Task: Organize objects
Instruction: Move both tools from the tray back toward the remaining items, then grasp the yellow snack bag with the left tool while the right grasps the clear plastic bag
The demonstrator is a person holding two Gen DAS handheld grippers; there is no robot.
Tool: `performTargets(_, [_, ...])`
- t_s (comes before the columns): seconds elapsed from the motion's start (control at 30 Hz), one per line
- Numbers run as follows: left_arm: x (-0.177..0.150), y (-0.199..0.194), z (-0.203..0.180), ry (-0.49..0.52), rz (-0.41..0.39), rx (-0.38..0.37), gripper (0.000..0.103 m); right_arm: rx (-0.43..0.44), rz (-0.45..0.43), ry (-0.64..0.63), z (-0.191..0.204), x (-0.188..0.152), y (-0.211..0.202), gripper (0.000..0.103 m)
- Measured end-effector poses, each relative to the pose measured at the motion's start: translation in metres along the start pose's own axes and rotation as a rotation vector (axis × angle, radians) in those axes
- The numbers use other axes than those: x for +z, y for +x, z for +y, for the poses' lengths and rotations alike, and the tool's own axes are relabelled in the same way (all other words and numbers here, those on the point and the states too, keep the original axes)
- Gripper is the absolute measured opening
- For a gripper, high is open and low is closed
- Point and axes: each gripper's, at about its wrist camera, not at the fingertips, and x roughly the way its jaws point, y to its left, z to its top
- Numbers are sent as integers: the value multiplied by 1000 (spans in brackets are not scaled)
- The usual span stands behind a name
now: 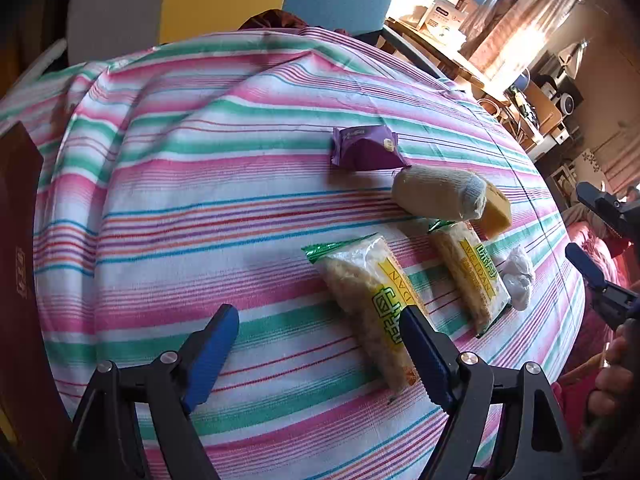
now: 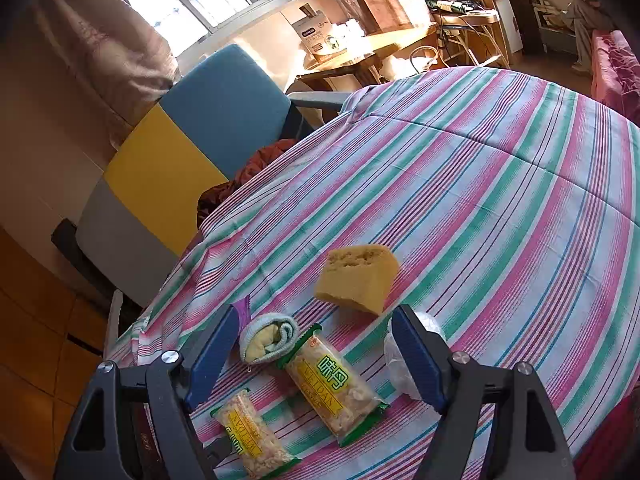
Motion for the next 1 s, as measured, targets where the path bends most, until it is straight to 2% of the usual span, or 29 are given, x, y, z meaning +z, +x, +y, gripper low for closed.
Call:
performTargets(0.1, [-4, 0, -4, -38, 21, -28, 82, -7, 2, 0, 0, -1, 0, 80])
performTargets(0.27, [2, 5, -35, -20, 17, -15, 82, -14, 8, -14, 3, -2, 2, 80])
performTargets(0.43, [11, 33, -60, 51, 36, 105, 78, -15, 24, -25, 4, -2, 6, 80])
performTargets(0.5, [6, 38, -68, 127, 21, 155, 77, -12, 38, -27, 3, -2, 9, 80])
performTargets(0.53, [2, 36, -69, 157, 11, 175, 67, -7, 48, -29, 3, -2, 10, 80])
performTargets(0.57, [-2, 34, -68, 184, -5, 183, 63, -6, 56, -33, 4, -3, 12, 80])
performTargets(0.63, [-9, 26, -61, 215, -27, 178, 42, -4, 56, -42, 6, -3, 12, 80])
performTargets(0.77, [-20, 10, -34, 218, -51, 151, 39, -1, 30, 4, -4, 0, 7, 75])
performTargets(0.83, [-28, 3, -24, 232, -68, 151, 39, 10, 16, 75, -16, 3, 4, 74])
performTargets(1.0, [-47, -14, 4, 245, -100, 128, 40, -28, -14, 243, -51, 7, -2, 72])
